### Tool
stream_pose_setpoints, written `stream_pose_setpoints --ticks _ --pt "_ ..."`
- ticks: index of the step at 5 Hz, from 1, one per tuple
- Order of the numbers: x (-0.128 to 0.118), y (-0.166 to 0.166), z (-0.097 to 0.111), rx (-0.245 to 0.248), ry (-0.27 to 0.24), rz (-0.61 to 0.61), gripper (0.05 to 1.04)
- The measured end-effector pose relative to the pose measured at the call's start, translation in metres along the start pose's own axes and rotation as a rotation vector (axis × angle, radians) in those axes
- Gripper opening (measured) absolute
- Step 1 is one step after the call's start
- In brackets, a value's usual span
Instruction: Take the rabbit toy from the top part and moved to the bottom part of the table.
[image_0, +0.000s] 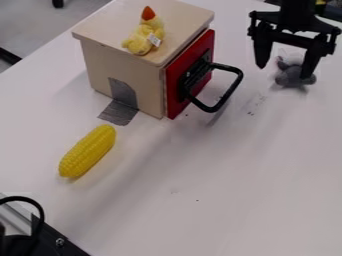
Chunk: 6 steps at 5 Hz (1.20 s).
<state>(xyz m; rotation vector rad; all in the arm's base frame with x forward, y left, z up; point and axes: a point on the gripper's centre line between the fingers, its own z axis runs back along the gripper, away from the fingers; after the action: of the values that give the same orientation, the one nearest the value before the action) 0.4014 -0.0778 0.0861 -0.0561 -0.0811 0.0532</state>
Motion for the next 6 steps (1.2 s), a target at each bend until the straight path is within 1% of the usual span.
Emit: stream_pose_setpoints --ticks 1,2,3,5,6 --pt "0.025 0.002 -0.015 0.003 0.002 0.026 0.987" --pt "0.043 0.002 -0.031 0.005 -0.002 0.047 0.987" --pt "0.058 0.001 -0.045 0.014 0.008 0.063 0.987" --pt "0.083 -0.003 -0.058 0.013 -0.003 0.1 0.987" --pt "0.091 -0.004 -0.068 0.02 0.013 0.107 0.987"
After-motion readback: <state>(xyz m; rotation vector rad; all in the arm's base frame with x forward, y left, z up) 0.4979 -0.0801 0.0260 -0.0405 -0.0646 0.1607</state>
